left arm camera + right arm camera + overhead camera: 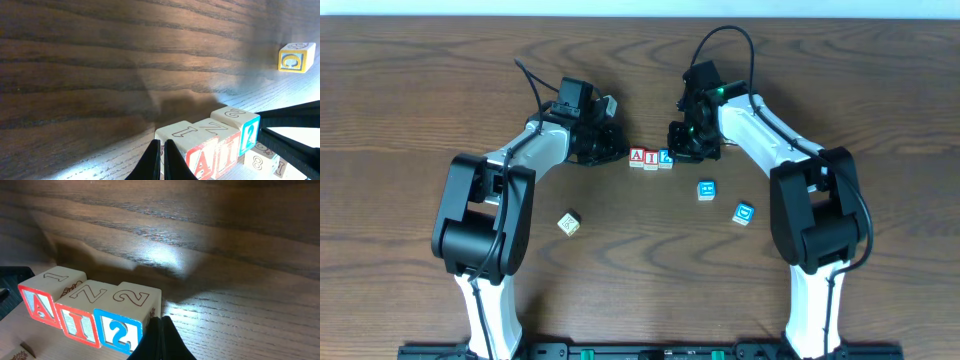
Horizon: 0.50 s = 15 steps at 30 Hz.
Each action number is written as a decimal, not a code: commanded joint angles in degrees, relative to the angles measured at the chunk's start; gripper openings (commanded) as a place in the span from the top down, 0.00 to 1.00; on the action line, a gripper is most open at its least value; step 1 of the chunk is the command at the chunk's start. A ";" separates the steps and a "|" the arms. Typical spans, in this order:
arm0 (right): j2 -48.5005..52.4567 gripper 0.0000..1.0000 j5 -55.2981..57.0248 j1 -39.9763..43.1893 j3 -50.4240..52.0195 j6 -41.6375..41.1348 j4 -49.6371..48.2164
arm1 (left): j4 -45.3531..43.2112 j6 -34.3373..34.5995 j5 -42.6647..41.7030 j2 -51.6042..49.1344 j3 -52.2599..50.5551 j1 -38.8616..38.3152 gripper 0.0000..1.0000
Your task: Spell out Ai2
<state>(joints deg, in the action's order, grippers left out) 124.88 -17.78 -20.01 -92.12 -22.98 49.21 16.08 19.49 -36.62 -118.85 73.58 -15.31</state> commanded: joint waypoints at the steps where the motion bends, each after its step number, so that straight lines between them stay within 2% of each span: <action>1: 0.81 0.99 -0.46 -0.70 0.31 0.74 -0.13 | 0.20 -0.13 -0.98 -0.68 -0.35 -0.13 0.94; 9: 0.81 0.99 1.29 -0.02 0.31 0.76 -0.07 | 0.39 -0.17 -0.68 -0.61 -0.35 0.72 0.94; 15: 0.76 0.99 1.95 3.54 -1.09 2.47 0.59 | 1.75 -1.77 0.00 -0.02 1.81 3.04 0.94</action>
<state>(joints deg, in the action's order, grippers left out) 124.88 -16.64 -18.61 -92.14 -22.48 49.50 16.80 19.33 -36.91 -118.85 73.67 -13.26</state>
